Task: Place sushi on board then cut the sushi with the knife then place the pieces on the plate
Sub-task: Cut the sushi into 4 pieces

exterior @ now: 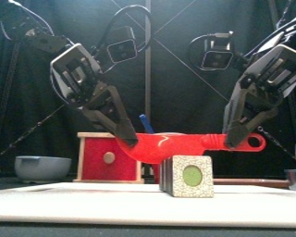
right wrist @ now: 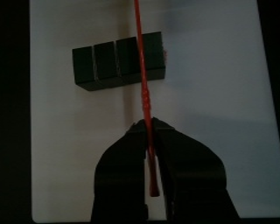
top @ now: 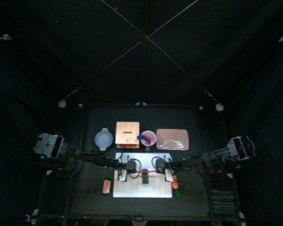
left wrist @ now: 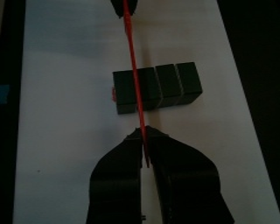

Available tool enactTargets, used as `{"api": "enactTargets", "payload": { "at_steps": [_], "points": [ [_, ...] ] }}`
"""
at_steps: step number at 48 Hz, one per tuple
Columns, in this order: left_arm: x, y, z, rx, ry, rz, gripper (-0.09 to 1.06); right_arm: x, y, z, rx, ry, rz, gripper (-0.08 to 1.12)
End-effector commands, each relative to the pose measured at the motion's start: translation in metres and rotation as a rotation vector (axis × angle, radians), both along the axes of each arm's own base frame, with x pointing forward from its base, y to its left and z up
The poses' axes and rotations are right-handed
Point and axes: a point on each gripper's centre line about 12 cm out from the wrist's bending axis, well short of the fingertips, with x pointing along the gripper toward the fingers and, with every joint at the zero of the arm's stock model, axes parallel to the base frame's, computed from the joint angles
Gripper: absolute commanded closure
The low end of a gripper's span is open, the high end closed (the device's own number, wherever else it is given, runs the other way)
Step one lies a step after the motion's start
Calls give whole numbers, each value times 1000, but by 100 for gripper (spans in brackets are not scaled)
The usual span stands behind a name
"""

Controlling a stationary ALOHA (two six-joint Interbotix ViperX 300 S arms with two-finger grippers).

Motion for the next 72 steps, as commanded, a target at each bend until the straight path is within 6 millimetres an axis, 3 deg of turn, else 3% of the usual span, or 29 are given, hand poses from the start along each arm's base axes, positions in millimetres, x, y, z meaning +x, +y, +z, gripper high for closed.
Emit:
{"api": "enactTargets", "payload": {
  "at_steps": [1,20,29,42,52,57,64,72],
  "points": [
    [3,-4,1,0,5,-10,52,2,0,1,2,-3,-4,70],
    [3,-2,-26,19,93,-9,52,4,0,-20,0,65,-12,70],
    [4,2,-26,21,94,-3,52,3,-5,-22,-7,73,-21,70],
    [11,24,-21,62,72,11,52,6,-33,-22,-37,69,-73,70],
    [13,29,-18,82,62,5,52,6,-36,-17,-49,60,-74,70],
    [14,29,-11,79,47,7,52,5,-35,-9,-53,52,-76,70],
    [14,24,17,88,-1,-15,52,3,-32,13,-51,9,-82,70],
    [9,3,36,85,-47,-70,52,-2,-17,33,-34,-45,-48,70]
  ]
}}
